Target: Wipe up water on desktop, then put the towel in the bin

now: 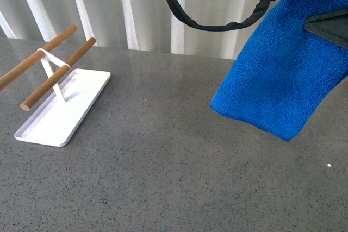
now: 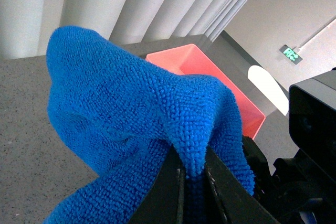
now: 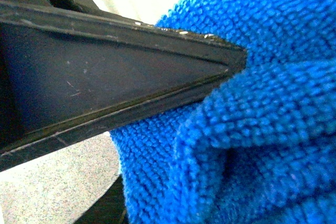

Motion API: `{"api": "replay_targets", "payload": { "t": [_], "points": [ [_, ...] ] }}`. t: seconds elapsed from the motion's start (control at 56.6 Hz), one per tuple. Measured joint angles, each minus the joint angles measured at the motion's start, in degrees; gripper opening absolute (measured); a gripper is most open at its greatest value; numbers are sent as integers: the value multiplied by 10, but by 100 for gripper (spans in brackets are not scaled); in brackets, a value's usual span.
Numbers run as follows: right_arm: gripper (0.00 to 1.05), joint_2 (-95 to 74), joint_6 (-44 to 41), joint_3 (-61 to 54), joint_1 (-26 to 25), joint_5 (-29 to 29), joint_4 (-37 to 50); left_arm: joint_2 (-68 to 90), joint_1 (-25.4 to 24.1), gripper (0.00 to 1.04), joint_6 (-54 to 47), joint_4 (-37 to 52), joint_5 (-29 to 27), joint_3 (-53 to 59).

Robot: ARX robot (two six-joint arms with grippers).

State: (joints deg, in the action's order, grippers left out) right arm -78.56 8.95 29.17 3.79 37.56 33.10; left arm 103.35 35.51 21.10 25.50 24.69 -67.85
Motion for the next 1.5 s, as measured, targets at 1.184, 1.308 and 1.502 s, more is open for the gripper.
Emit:
{"api": "replay_targets", "payload": {
  "t": [1.184,1.308,1.502],
  "points": [
    [5,33,3,3,-79,13,-21,-54,-210,86,14,-47,-36,66],
    [5,32,3,3,-91,18,-21,-132,-268,98,-30,-80,-22,120],
    [5,23,-1,3,-110,17,-20,-268,-350,98,-86,-106,13,218]
  ]
}}
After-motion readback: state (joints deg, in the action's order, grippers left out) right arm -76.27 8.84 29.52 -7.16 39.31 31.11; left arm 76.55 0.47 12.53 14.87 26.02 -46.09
